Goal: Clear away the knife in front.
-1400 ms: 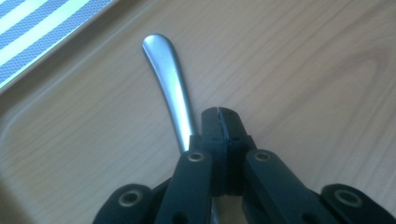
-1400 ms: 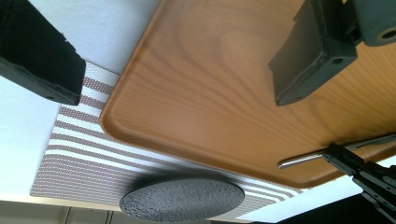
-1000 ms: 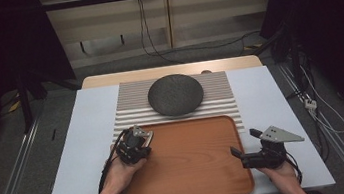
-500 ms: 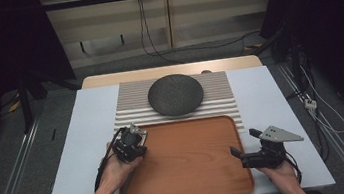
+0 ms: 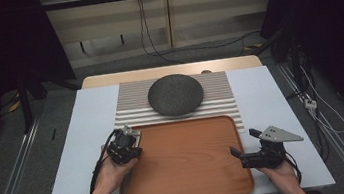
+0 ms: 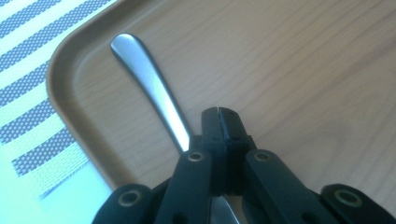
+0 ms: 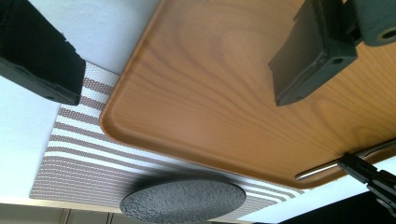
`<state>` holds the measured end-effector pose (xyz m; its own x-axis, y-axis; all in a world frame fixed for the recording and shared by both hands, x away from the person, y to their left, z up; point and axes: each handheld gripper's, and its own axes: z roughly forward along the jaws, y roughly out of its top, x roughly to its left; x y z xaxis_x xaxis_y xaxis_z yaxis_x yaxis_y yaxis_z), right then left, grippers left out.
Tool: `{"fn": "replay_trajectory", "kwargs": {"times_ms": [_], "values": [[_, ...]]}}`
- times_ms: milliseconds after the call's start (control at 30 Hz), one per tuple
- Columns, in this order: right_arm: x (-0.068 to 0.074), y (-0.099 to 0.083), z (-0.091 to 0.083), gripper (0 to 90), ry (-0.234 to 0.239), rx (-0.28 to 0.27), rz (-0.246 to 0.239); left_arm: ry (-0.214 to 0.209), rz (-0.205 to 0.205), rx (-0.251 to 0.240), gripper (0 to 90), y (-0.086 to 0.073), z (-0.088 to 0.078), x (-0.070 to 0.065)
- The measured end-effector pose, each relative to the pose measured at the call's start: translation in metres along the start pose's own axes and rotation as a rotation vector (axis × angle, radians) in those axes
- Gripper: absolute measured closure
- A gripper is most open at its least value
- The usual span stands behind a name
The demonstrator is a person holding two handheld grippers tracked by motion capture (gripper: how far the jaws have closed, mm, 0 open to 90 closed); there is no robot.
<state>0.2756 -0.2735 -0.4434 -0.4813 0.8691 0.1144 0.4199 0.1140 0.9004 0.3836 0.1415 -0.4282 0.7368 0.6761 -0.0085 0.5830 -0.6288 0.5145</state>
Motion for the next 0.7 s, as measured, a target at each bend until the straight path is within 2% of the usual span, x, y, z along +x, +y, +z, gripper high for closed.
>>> {"fn": "replay_trajectory", "kwargs": {"times_ms": [600,700], "values": [[0.0,0.0,0.0,2.7,-0.001,0.003,-0.005,0.011,-0.012,0.004,90.0,-0.006,-0.004,0.009],[0.0,0.0,0.0,2.7,0.0,0.0,-0.003,-0.007,-0.021,0.001,90.0,-0.007,-0.004,0.012]]}}
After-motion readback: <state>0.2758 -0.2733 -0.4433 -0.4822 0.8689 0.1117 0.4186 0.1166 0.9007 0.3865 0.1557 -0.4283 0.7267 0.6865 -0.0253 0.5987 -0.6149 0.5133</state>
